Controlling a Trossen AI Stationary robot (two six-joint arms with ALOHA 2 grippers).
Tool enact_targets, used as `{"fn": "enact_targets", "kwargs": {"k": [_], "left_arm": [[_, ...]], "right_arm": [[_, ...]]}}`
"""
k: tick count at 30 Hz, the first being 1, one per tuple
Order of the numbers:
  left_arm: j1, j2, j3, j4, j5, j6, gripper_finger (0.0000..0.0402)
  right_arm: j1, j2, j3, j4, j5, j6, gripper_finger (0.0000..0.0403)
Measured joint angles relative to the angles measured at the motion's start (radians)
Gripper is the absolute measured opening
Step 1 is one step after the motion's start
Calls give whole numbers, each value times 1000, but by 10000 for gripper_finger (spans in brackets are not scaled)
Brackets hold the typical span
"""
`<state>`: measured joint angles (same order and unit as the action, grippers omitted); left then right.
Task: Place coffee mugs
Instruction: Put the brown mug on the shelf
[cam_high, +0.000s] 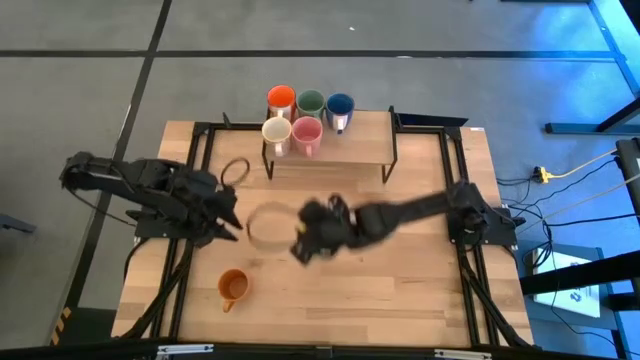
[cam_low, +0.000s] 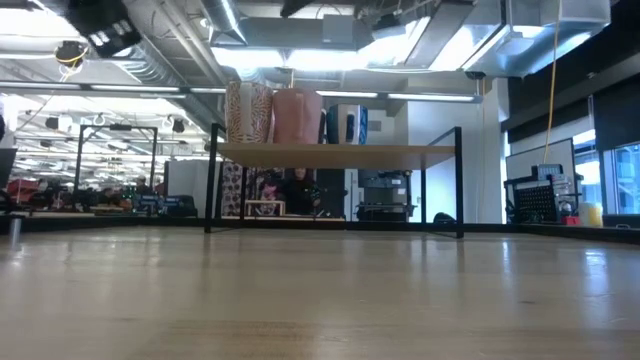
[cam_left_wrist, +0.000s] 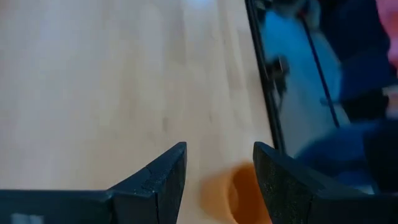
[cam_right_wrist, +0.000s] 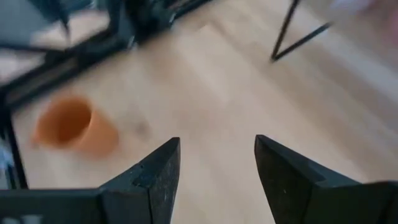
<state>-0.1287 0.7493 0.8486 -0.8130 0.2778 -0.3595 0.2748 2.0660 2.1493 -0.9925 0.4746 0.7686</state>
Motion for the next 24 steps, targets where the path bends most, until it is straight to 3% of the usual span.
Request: {"fn": "enact_targets", "kwargs": {"k": [4, 8, 13, 17, 24], "left_arm": [[-176, 58, 0, -20, -81, -80, 180], [-343, 146, 0, -22, -194, -155, 180], [-497, 273, 0, -67, -258, -221, 180], [-561, 352, 0, -38, -356, -261, 180], [-583, 495, 0, -10, -370, -292, 180]], "right_arm": [[149, 13, -89, 62, 65, 52, 194], [279, 21, -208, 155, 137, 208, 194], [384, 28, -345, 330, 163, 377, 194], [438, 33, -410, 367, 165, 501, 194], [467, 33, -426, 367, 251, 588, 193]]}}
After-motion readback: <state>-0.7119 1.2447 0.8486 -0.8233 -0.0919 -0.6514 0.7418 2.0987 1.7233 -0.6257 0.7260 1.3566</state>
